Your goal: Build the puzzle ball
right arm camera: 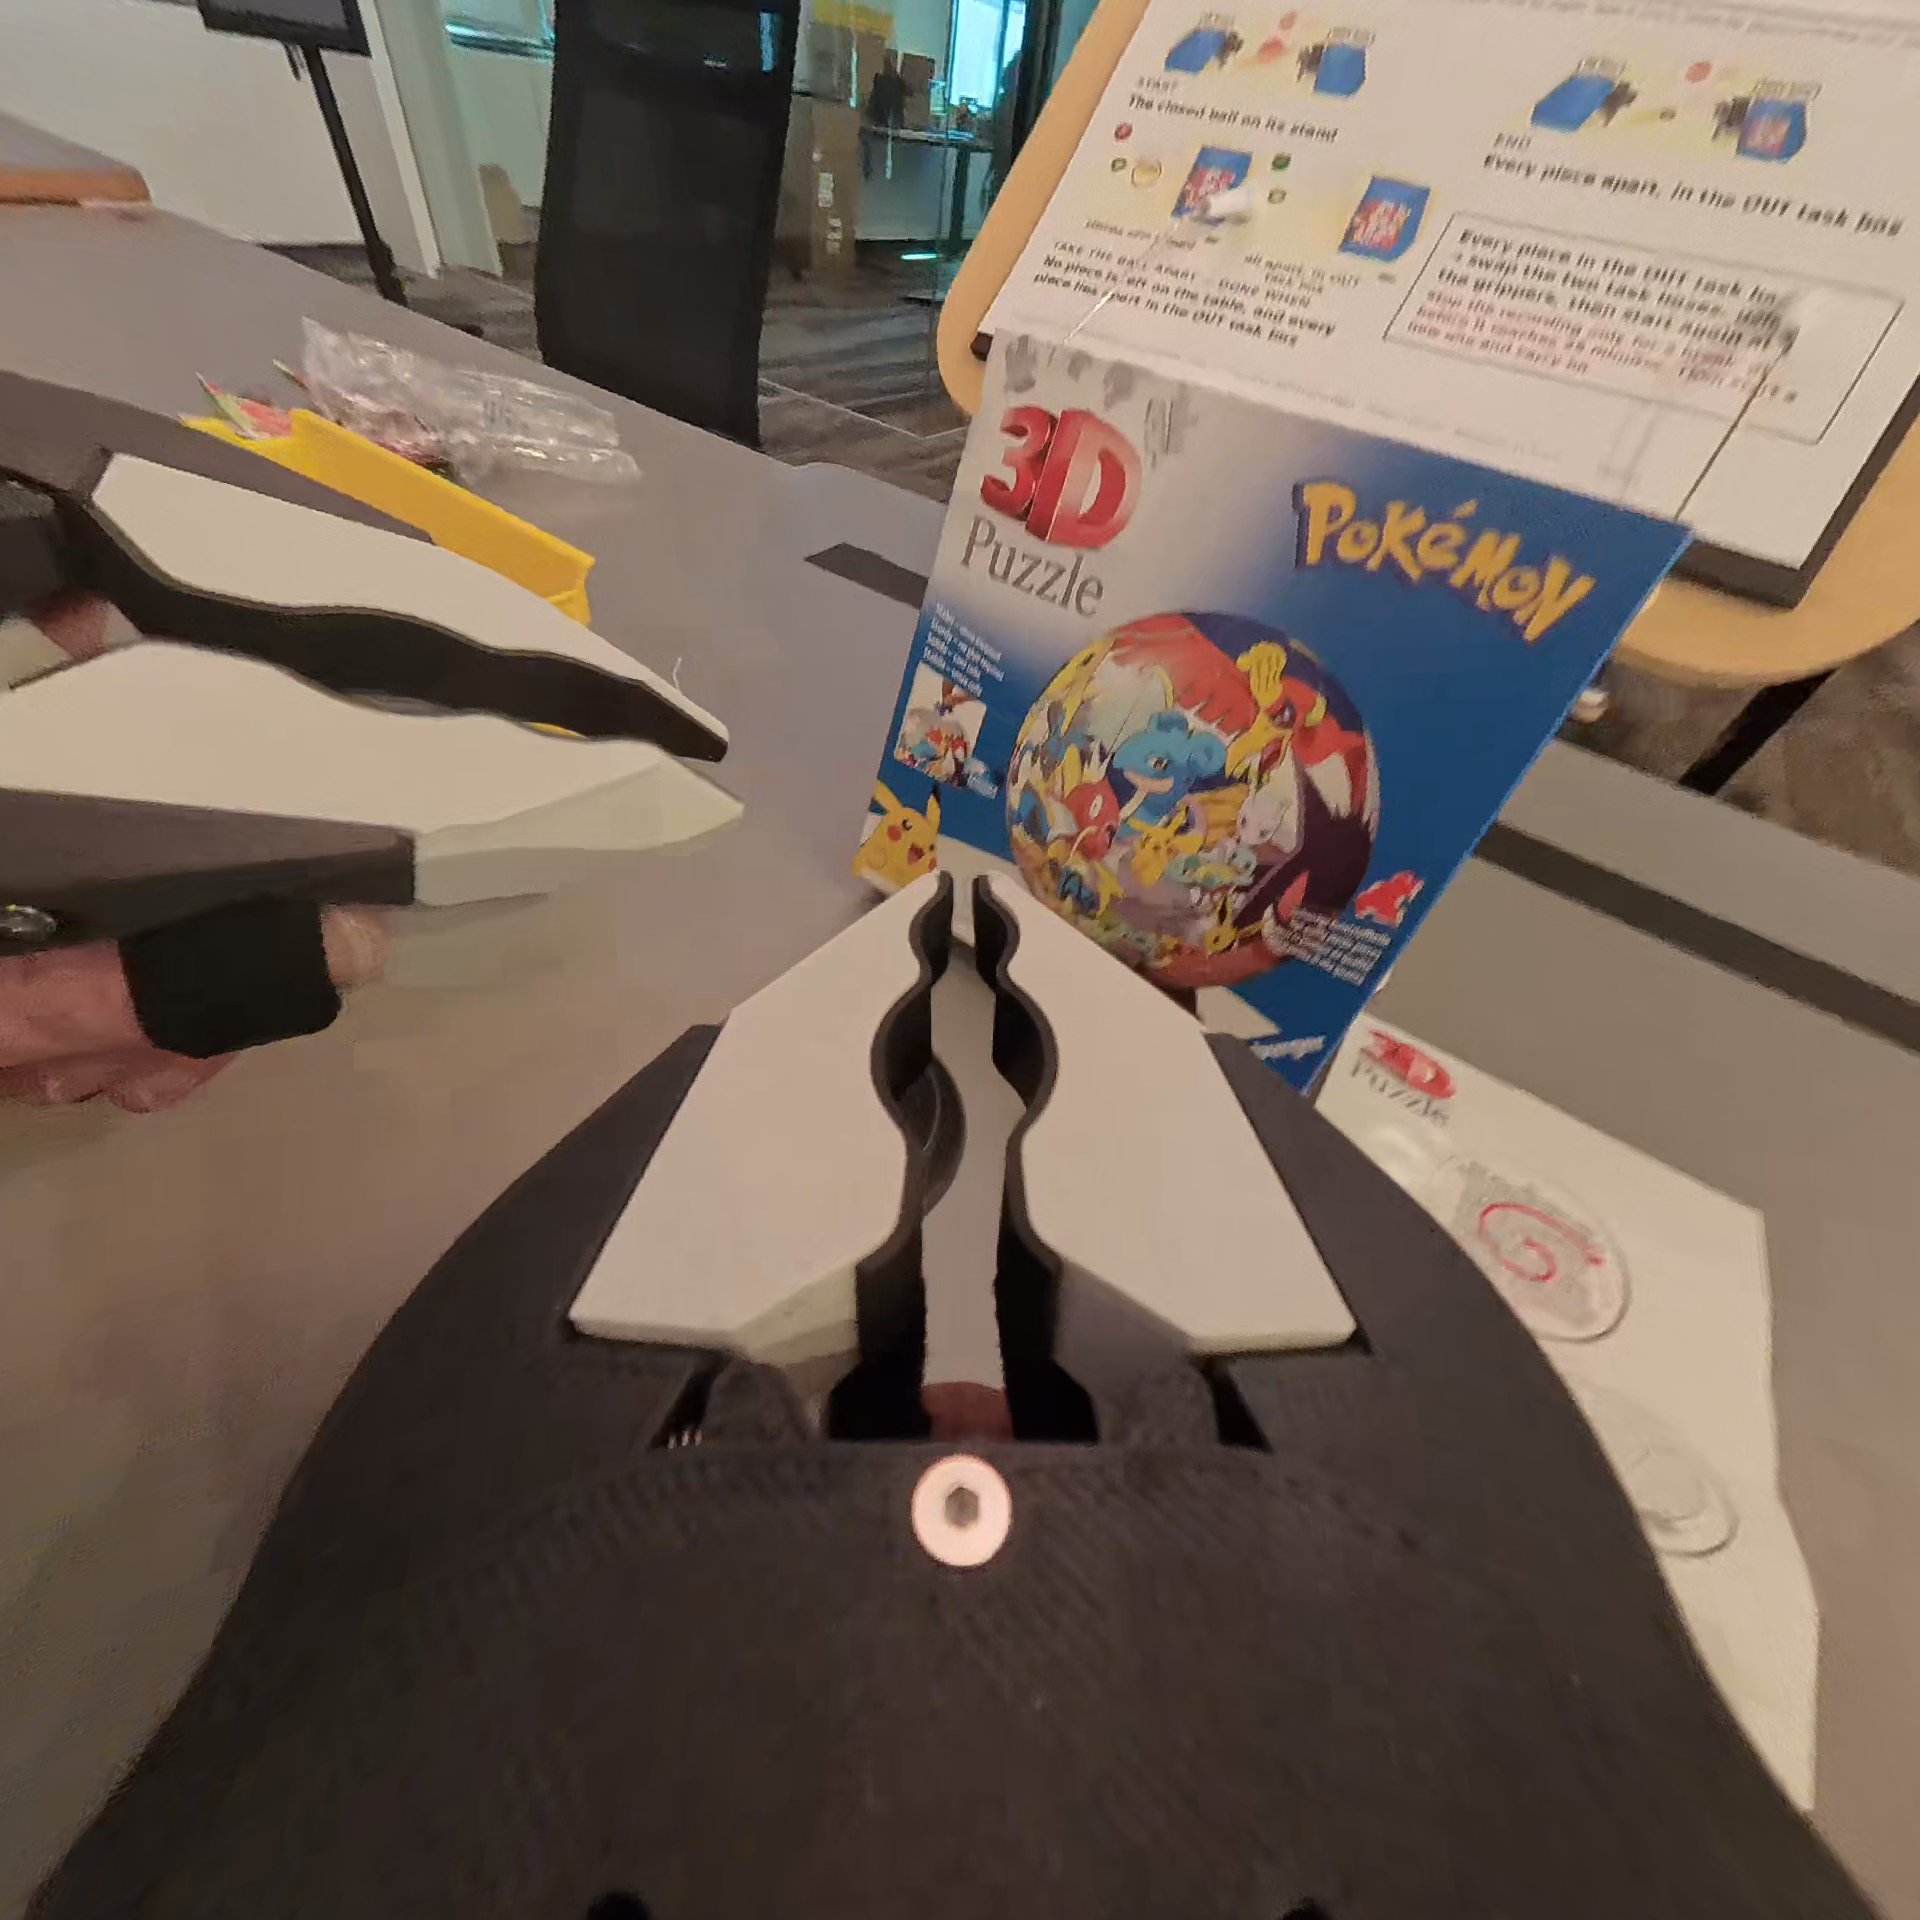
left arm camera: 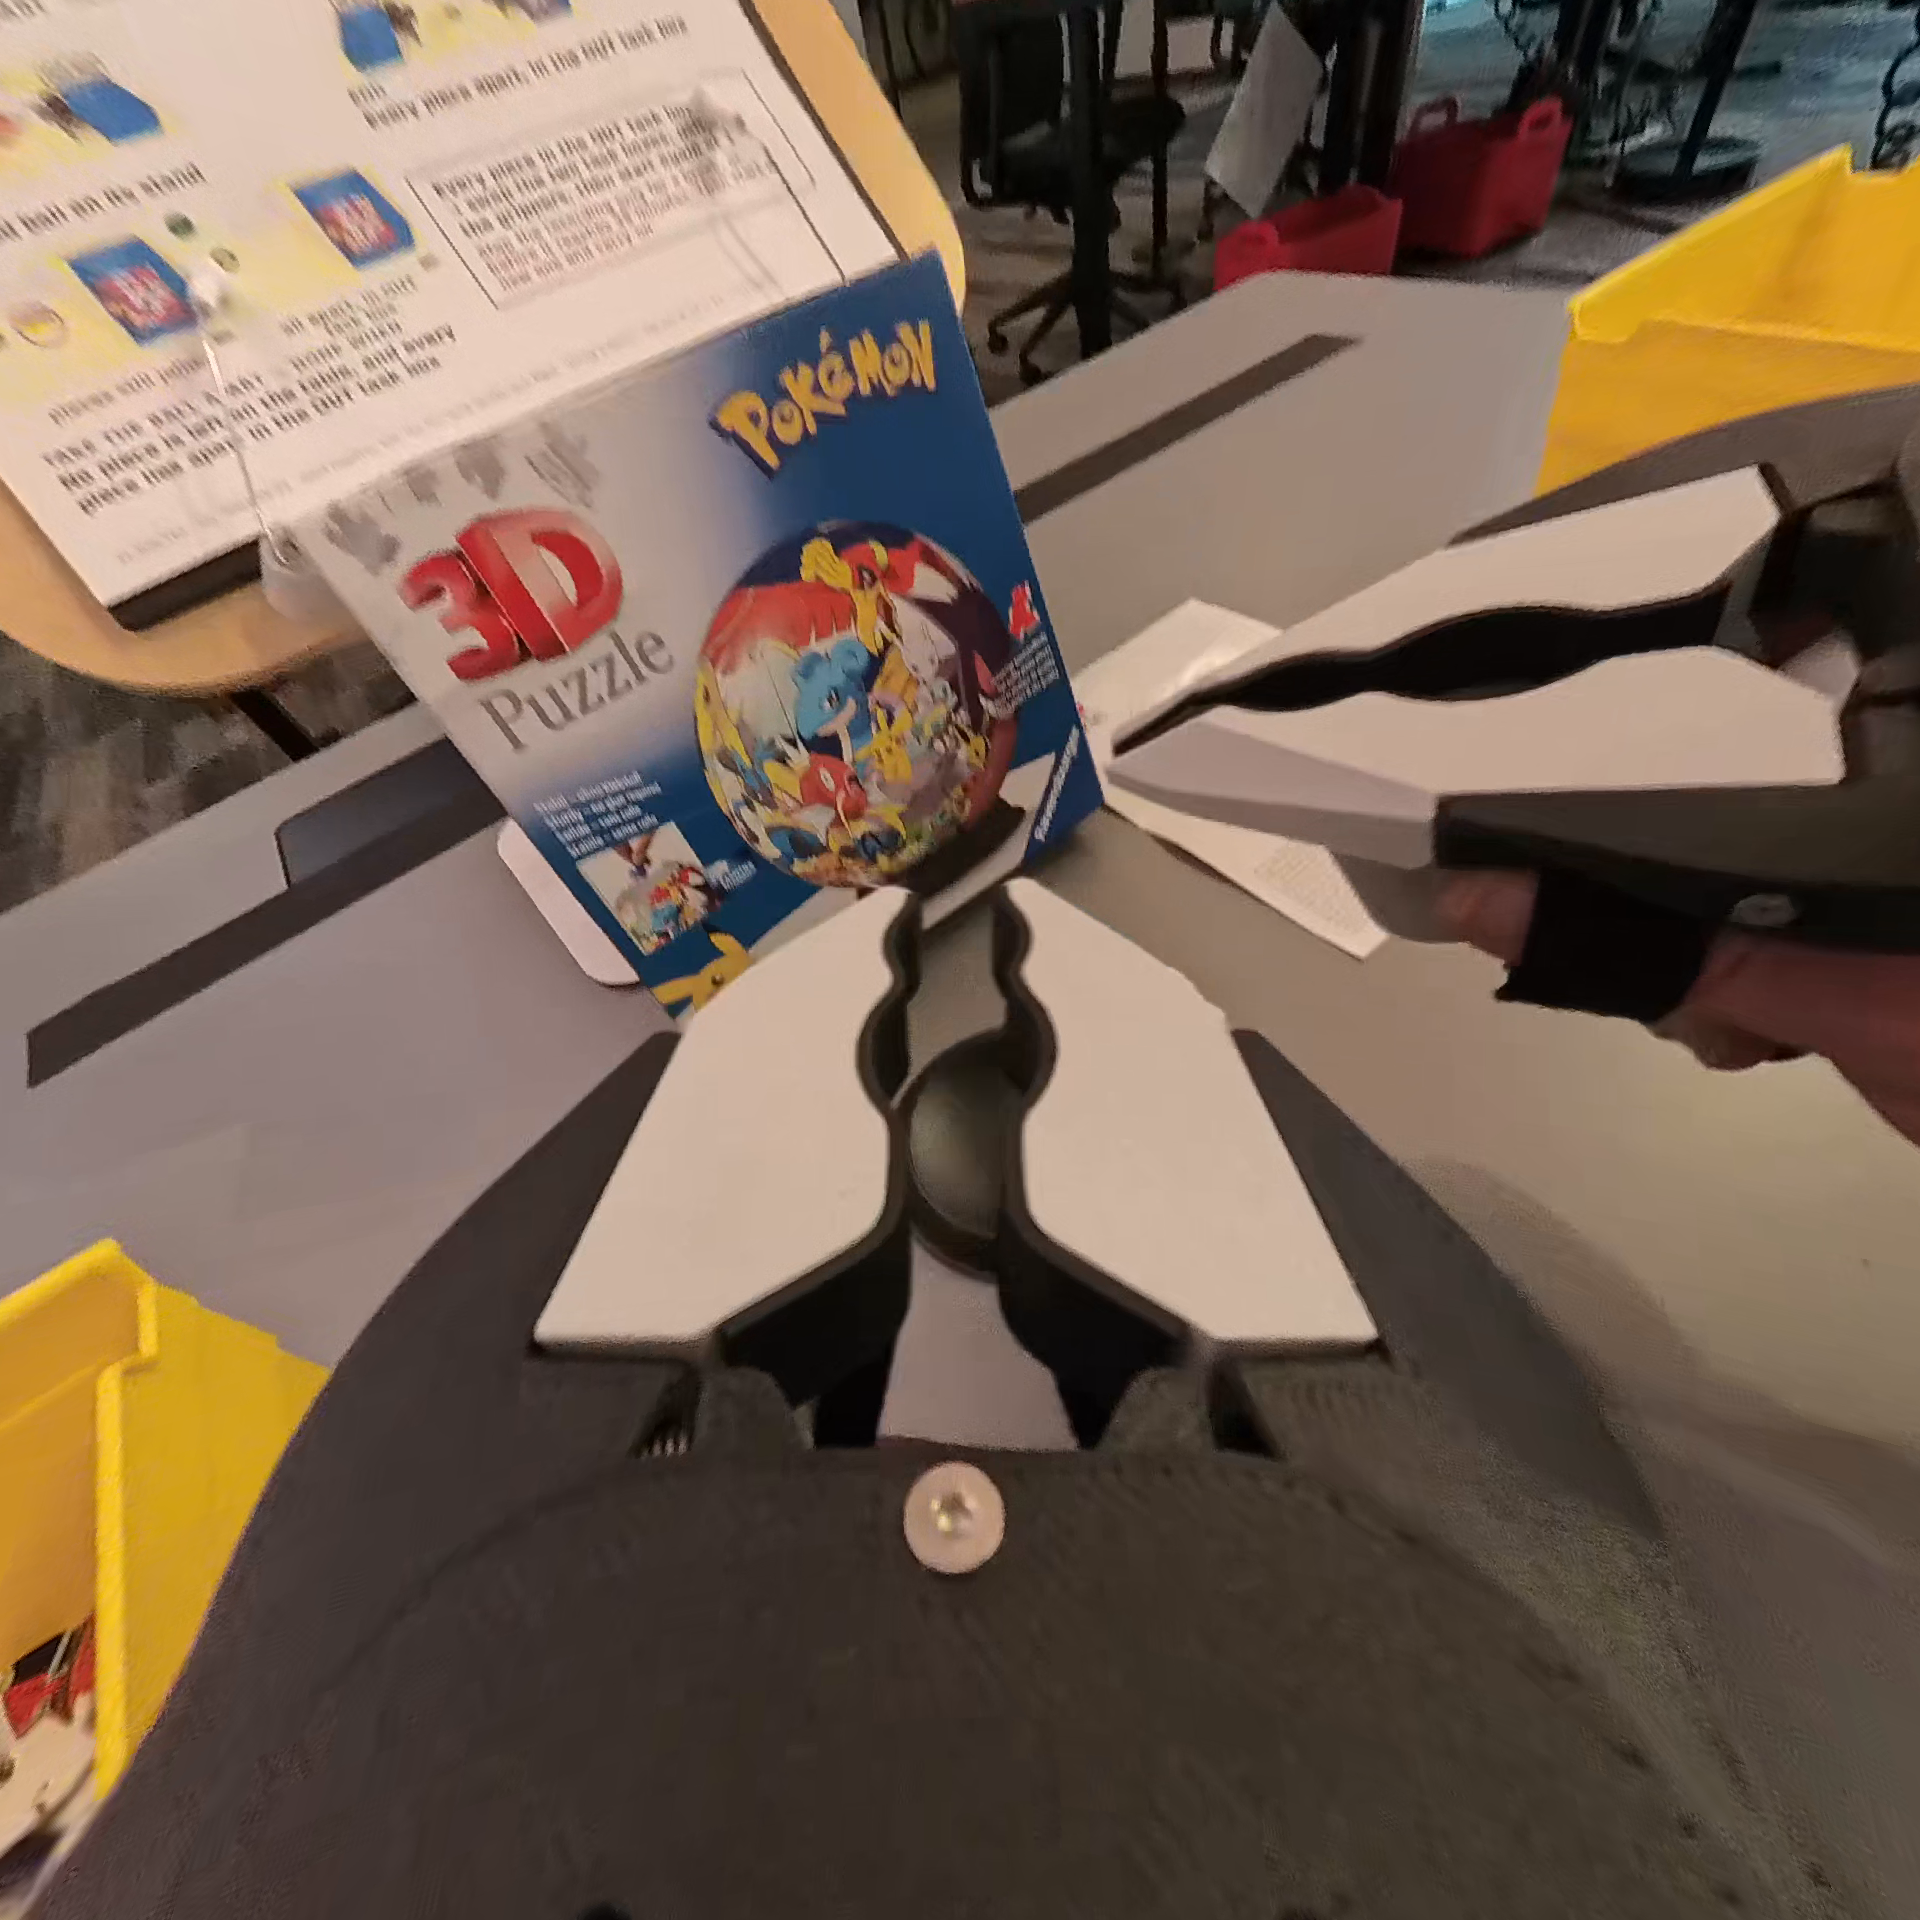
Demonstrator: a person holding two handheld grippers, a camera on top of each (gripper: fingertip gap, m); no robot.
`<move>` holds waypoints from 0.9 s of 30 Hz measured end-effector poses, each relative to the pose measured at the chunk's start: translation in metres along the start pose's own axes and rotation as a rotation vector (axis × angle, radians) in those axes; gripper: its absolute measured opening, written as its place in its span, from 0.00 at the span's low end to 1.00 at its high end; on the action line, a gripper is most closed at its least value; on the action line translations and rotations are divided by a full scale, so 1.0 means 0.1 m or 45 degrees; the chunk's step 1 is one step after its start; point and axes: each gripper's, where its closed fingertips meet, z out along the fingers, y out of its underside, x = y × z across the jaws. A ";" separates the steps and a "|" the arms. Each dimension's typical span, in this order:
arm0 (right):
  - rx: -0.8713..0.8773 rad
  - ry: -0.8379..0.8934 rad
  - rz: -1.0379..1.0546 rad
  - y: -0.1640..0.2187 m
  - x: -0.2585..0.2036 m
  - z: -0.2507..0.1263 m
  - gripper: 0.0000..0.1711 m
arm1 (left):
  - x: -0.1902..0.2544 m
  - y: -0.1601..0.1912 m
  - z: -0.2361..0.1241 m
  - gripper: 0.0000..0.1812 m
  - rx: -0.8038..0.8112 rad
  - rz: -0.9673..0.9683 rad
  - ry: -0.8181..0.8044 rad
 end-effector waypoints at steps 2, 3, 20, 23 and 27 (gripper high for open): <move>-0.018 -0.051 0.046 0.07 -0.05 -0.03 0.08 | 0.00 0.10 -0.02 0.16 -0.043 -0.004 -0.003; -0.038 -0.071 0.037 0.10 -0.07 -0.05 0.10 | 0.01 0.13 -0.04 0.21 -0.058 -0.015 -0.002; -0.142 -0.204 -0.107 0.30 -0.17 -0.29 0.11 | -0.07 -0.11 -0.65 0.12 -0.075 0.050 0.145; -0.148 -0.188 -0.087 0.33 -0.06 -0.34 0.11 | -0.40 -0.21 -0.81 0.16 -0.099 0.146 0.162; -0.177 -0.199 -0.081 0.43 -0.01 -0.35 0.11 | -1.00 -0.10 -1.11 0.26 -0.266 0.142 0.159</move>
